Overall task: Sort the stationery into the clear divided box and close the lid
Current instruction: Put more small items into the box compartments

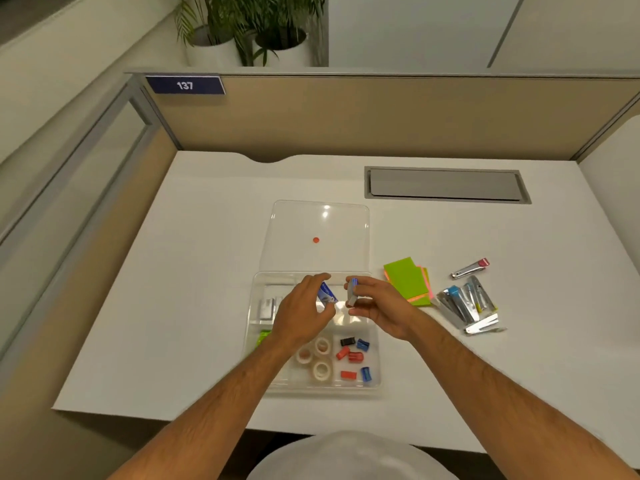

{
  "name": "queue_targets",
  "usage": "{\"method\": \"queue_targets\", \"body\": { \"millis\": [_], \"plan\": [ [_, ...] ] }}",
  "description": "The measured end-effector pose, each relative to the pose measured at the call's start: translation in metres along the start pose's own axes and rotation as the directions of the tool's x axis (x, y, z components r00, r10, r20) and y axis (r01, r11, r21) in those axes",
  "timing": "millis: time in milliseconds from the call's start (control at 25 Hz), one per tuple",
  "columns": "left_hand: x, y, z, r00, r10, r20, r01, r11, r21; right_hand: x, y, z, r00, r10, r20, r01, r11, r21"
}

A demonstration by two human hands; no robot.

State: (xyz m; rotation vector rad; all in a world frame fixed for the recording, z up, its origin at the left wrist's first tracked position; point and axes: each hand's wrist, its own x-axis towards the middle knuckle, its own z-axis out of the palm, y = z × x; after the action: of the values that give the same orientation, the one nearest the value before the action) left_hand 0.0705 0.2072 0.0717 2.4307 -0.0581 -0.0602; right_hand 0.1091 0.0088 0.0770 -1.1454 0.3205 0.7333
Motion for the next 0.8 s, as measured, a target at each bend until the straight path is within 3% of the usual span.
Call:
{"method": "queue_targets", "body": {
  "millis": [120,400,600,800],
  "plan": [
    [-0.004,-0.038,-0.018,1.000,-0.011,0.019,0.011,1.000,0.008,0.011,0.011,0.028,0.999,-0.041,0.023,0.043,0.995,-0.087],
    [-0.007,-0.101,-0.044,0.999,-0.023,0.032,0.020,0.996,0.085,0.027,0.041,0.072,0.989,-0.118,-0.087,0.093,0.963,-0.255],
    [0.005,-0.134,-0.056,0.993,-0.007,0.119,-0.030,0.950,0.310,0.031,0.049,0.081,0.981,-0.140,-0.135,0.082,0.928,-0.364],
    [0.018,-0.142,-0.050,0.974,-0.089,0.207,0.001,0.920,0.392,0.032,0.053,0.086,0.979,-0.137,-0.154,0.051,0.884,-0.464]
  ]
}}
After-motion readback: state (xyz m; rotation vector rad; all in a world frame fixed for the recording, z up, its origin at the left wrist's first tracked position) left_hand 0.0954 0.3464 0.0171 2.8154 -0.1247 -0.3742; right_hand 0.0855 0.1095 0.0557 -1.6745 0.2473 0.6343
